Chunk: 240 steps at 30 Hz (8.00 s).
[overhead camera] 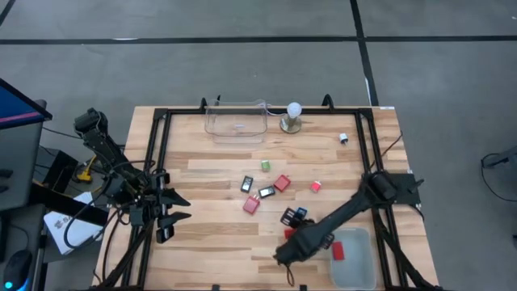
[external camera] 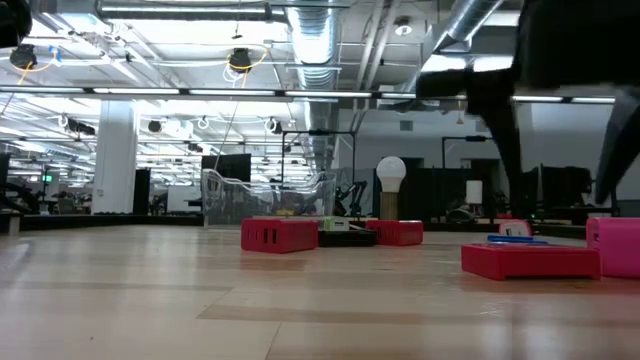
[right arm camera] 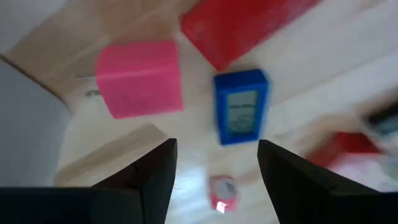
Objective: Pick & Place Office items
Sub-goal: Put the blue digital clock into the gray bin, then put the red digital clock into the gray bin
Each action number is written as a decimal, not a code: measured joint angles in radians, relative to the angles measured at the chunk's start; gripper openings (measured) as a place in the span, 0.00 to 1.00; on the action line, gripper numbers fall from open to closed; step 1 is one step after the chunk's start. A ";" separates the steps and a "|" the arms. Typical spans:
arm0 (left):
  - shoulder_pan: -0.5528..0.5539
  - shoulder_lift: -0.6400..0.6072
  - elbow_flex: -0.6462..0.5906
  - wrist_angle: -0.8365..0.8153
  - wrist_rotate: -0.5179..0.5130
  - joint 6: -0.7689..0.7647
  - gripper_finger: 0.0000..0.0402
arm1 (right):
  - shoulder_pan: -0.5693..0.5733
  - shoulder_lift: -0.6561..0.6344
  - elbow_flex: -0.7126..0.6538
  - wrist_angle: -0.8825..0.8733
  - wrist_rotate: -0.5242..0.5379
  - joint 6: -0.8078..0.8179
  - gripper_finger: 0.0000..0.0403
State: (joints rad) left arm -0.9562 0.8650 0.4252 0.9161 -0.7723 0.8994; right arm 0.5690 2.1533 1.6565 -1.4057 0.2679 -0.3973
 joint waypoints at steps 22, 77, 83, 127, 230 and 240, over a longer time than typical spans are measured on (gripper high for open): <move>0.000 0.000 0.000 -0.002 -0.005 -0.015 0.32 | -0.154 -0.007 -0.038 0.135 -0.113 -0.158 0.54; 0.002 0.000 0.000 -0.002 -0.002 -0.033 0.32 | -0.070 -0.045 0.043 0.035 0.156 0.003 0.13; 0.002 0.000 0.000 -0.002 -0.001 -0.036 0.32 | -0.052 -0.072 0.165 -0.149 0.119 0.244 0.12; 0.002 0.000 0.000 0.006 0.004 -0.033 0.32 | 0.513 -0.266 -0.311 0.271 -0.111 1.666 0.14; 0.042 0.000 0.000 -0.003 0.040 -0.047 0.32 | -0.028 -0.268 -0.524 0.953 -0.083 0.858 0.75; 0.042 0.000 0.000 -0.003 0.040 -0.048 0.32 | -0.021 -0.268 -0.524 0.982 -0.046 0.858 0.75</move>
State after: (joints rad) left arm -0.9146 0.8654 0.4255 0.9131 -0.7322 0.8516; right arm 0.5476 1.8856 1.1323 -0.4237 0.2216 0.4606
